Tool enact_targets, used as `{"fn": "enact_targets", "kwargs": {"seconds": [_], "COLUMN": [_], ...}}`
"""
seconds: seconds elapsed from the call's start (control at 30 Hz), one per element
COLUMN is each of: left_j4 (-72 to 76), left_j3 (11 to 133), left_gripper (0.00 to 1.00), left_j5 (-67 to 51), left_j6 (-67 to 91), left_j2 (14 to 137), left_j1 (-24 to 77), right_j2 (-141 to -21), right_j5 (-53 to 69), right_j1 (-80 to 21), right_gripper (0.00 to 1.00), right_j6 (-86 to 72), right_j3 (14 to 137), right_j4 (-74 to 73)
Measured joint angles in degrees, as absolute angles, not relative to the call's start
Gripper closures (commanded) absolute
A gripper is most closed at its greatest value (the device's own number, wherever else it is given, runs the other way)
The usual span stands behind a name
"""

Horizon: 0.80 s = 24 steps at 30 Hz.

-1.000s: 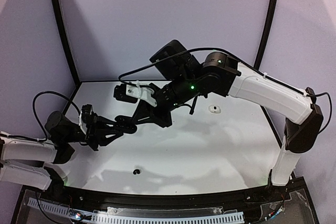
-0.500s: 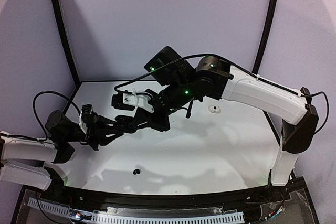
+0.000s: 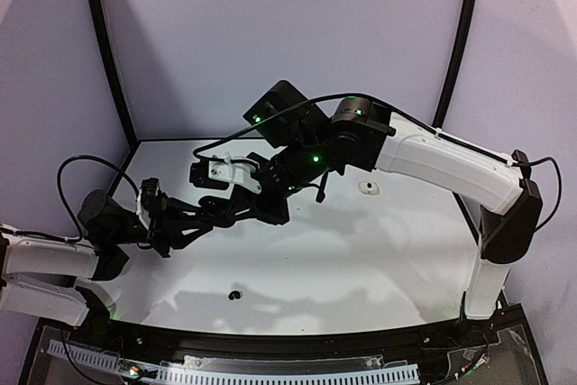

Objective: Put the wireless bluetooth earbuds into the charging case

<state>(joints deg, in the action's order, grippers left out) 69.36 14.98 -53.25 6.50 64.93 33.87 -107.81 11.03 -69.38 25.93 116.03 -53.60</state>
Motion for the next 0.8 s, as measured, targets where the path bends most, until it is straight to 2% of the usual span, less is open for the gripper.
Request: {"fn": "enact_targets", "kwargs": {"seconds": [0.2,0.63,0.8], "left_j4": [70.46,71.00,71.31], "left_j3": [14.98,14.98,14.98], "left_gripper": [0.99,0.99,0.99], "left_j5": [-52.45,-51.35,-49.98], "left_j6": [7.07,7.99,8.45], "left_j2": [64.97,65.19,65.19], "left_j1": [33.87,33.85,33.87], "right_j2": [-107.90,-108.22,-108.20], "right_j5": [10.48,10.17,9.34], "right_j1": [-69.38,-69.38,-69.38], "right_gripper": [0.83,0.81,0.75], "right_j6": [26.28,26.50,25.63], "right_j3": [116.64,117.43,117.78], "right_j4": [-53.58,-53.82,-53.67]}}
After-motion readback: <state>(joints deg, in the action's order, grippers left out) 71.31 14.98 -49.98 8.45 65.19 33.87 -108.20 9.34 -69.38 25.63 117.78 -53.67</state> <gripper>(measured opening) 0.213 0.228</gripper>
